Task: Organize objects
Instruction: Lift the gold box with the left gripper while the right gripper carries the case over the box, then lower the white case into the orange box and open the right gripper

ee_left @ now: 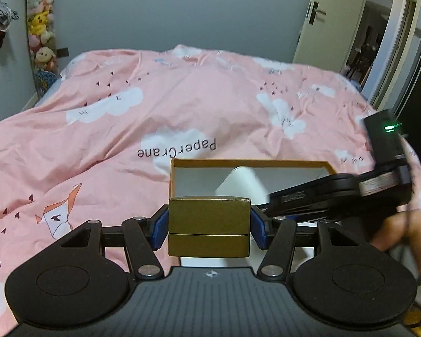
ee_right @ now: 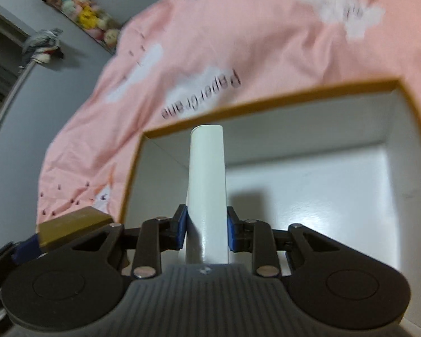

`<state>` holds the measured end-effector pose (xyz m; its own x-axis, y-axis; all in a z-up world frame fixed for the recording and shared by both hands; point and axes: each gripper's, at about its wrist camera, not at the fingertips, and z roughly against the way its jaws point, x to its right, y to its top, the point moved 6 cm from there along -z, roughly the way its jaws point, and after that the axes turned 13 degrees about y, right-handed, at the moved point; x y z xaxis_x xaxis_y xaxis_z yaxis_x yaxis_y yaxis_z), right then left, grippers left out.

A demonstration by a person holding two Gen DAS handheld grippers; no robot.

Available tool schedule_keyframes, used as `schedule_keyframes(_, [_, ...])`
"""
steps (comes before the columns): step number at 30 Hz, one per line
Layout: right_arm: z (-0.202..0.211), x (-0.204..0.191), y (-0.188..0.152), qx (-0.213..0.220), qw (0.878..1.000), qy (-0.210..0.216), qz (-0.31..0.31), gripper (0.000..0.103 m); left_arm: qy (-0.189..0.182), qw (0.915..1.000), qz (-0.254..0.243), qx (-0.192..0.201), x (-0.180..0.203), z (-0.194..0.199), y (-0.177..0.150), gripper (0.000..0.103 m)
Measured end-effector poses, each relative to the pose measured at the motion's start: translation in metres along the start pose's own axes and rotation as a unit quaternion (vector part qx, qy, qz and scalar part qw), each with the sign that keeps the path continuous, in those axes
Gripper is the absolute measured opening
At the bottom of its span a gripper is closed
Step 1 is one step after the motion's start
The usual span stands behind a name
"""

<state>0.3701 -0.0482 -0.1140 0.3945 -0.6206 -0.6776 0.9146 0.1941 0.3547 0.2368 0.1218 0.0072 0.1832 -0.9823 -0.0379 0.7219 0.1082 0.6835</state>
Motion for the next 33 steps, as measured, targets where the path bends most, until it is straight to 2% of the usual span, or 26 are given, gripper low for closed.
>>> schedule_keyframes(6, [-0.048, 0.012, 0.002, -0.035, 0.999, 0.002, -0.028, 0.030, 0.017, 0.9989, -0.041, -0.013, 0.003, -0.015, 0.003, 0.067])
schedule_keyframes(13, [-0.075, 0.022, -0.009, -0.101, 0.994, -0.006, -0.041, 0.030, 0.021, 0.9983, -0.054, -0.012, 0.008, -0.019, 0.007, 0.067])
schedule_keyframes(16, [-0.075, 0.025, -0.011, -0.115, 0.992, -0.009, -0.044, 0.031, 0.019, 0.9983, -0.053, -0.014, 0.009, -0.020, 0.008, 0.067])
schedule_keyframes(26, [-0.061, 0.030, -0.017, -0.156, 0.985, -0.070, 0.015, 0.051, 0.017, 0.9992, -0.037, 0.002, 0.002, -0.010, 0.012, 0.067])
schedule_keyframes(33, [-0.067, 0.024, -0.019, -0.190, 0.977, -0.083, 0.057, 0.049, 0.026, 0.9989, -0.039, 0.001, -0.005, -0.004, 0.016, 0.067])
